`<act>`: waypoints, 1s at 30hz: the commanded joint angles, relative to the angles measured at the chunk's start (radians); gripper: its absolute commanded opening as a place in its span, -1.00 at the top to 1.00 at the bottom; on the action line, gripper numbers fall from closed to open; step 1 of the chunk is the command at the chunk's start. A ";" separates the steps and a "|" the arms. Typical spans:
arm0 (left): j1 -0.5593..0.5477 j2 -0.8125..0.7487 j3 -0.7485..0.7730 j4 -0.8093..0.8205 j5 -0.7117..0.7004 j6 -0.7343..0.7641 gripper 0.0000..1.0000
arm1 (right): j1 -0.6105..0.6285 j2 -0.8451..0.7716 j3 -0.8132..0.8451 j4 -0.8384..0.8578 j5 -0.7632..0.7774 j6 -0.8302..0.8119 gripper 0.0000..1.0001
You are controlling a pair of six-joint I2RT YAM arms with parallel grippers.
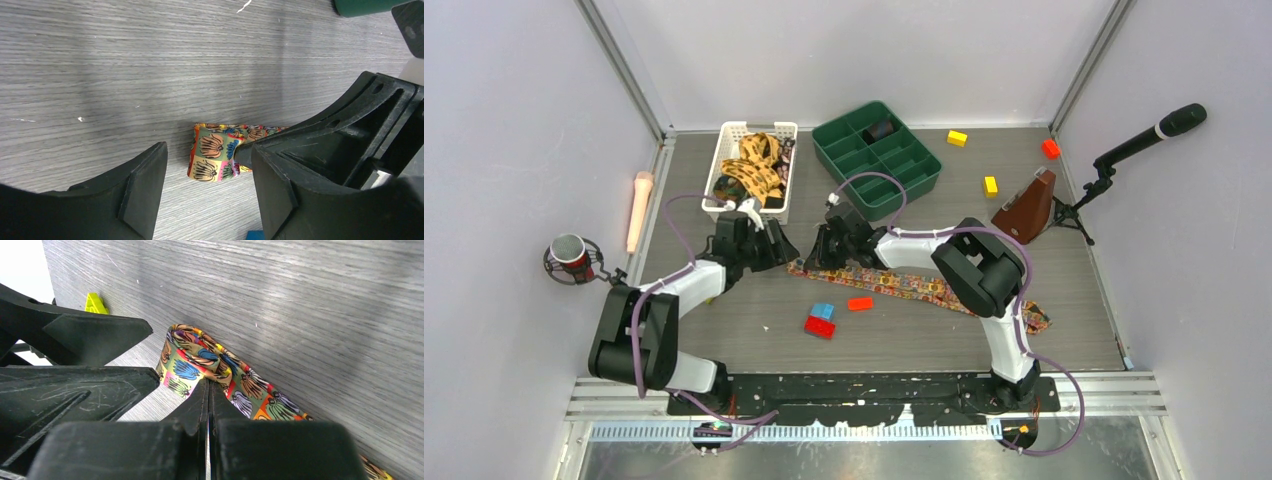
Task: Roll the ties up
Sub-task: Roll the tie at the center of the board.
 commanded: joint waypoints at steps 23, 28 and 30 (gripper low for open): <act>0.006 0.093 -0.063 0.173 0.123 -0.029 0.06 | -0.016 0.018 0.017 -0.016 0.006 0.035 1.00; 0.005 0.095 -0.059 0.182 0.133 -0.033 0.22 | -0.017 0.017 0.015 -0.023 0.005 0.031 0.99; 0.005 0.095 -0.056 0.182 0.138 -0.033 0.32 | -0.017 0.015 0.016 -0.026 0.006 0.028 0.99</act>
